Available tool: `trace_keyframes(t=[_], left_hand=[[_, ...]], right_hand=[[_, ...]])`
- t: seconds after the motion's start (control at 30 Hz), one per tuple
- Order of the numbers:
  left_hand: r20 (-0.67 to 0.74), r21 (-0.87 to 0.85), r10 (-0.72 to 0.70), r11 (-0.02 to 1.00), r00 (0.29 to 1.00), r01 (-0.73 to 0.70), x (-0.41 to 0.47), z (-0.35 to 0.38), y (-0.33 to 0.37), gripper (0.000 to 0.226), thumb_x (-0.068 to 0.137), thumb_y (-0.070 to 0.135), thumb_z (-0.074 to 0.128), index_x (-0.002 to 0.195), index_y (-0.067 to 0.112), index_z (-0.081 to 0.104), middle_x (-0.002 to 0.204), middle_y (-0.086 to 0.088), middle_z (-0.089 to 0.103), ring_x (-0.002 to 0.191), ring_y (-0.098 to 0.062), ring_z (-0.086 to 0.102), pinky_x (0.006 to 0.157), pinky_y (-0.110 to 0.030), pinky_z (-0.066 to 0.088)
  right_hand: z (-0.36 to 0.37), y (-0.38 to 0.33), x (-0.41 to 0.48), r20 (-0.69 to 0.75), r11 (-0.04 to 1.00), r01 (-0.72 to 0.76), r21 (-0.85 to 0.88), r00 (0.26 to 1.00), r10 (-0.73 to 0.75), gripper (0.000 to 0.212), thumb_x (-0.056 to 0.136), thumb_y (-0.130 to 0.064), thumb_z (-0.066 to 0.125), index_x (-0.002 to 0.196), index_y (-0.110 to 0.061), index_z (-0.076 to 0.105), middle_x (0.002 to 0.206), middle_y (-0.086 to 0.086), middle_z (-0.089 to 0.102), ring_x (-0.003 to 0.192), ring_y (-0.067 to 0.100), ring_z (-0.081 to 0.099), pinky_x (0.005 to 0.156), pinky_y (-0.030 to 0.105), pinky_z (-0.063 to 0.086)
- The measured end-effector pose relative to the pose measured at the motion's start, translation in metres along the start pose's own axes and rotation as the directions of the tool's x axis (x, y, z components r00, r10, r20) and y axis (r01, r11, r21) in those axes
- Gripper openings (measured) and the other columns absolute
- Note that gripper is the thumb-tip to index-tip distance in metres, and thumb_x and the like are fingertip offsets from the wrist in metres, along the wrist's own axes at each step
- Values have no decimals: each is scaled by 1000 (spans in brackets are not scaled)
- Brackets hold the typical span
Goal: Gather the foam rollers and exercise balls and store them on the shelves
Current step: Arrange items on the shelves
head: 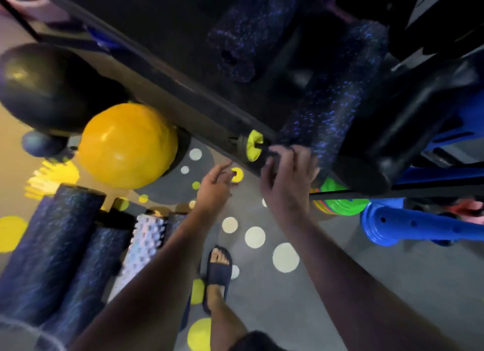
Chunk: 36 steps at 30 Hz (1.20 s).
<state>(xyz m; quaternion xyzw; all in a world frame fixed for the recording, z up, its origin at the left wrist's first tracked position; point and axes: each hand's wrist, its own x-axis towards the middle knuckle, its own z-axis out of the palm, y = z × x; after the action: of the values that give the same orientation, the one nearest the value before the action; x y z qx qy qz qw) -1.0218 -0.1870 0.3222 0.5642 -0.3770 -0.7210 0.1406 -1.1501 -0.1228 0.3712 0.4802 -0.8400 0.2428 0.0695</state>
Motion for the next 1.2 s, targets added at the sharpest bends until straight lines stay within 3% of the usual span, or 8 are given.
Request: trace_keyframes(t=[0.17,0.27,0.33,0.5,0.67,0.83,0.97,1.2], left_hand=[[-196,59,-201,975,960,216,-39,-132,-103,27,100,9,52,125,13,62,92,1,69,74,-13,64,65,-27,50],[-257,-6,-370,924,893,382,-66,-208,-178,33,96,-1,52,127,9,60,81,-6,64,56,-14,55,50,-22,38],[-243,-56,-433,900,868,433,-71,-245,-225,35,94,2,54,128,10,58,85,-9,64,64,-21,54,53,-23,39],[-214,-154,-432,901,876,406,-17,-298,-356,44,91,14,62,134,13,56,99,-13,65,84,-27,53,61,-30,37],[-185,-212,-370,920,911,330,47,-293,-464,33,102,13,54,135,16,57,112,-3,65,88,-15,59,62,-19,48],[-181,-158,-403,912,897,378,17,-280,-472,43,99,25,62,140,16,55,134,4,61,114,-7,58,103,-25,44],[-153,-91,-379,925,913,369,-66,-280,-373,51,97,48,58,143,27,48,132,13,56,120,-4,54,99,-14,40],[-200,-121,-238,969,950,217,-156,-278,-128,73,77,86,55,129,36,65,131,8,68,125,-15,60,115,-45,38]], right_hand=[[63,-90,-132,491,961,-157,228,871,26,24,86,-25,57,107,-13,62,104,11,57,97,35,57,84,50,50],[117,-124,-215,832,820,-572,-11,450,325,46,88,-26,68,128,-7,55,122,15,60,115,36,57,96,38,42],[163,-130,-269,887,722,-675,-154,228,403,65,86,-31,76,136,-2,48,130,16,59,122,32,57,97,30,38],[298,-116,-391,847,549,-789,-275,70,526,131,60,-57,90,154,-2,18,155,18,38,139,31,45,116,39,37],[390,-61,-476,700,406,-869,-281,104,706,161,16,-81,82,149,-13,21,145,13,51,128,27,56,109,42,45],[339,-63,-472,687,439,-844,-308,122,716,149,24,-77,83,148,-18,26,141,11,54,124,30,58,106,46,47],[248,-114,-404,789,448,-882,-145,170,590,141,25,-80,86,143,-22,35,138,-4,59,123,17,60,106,40,49],[56,-238,-152,857,466,-856,225,401,323,90,53,-44,97,126,-24,47,116,-12,64,100,5,65,86,16,53]])
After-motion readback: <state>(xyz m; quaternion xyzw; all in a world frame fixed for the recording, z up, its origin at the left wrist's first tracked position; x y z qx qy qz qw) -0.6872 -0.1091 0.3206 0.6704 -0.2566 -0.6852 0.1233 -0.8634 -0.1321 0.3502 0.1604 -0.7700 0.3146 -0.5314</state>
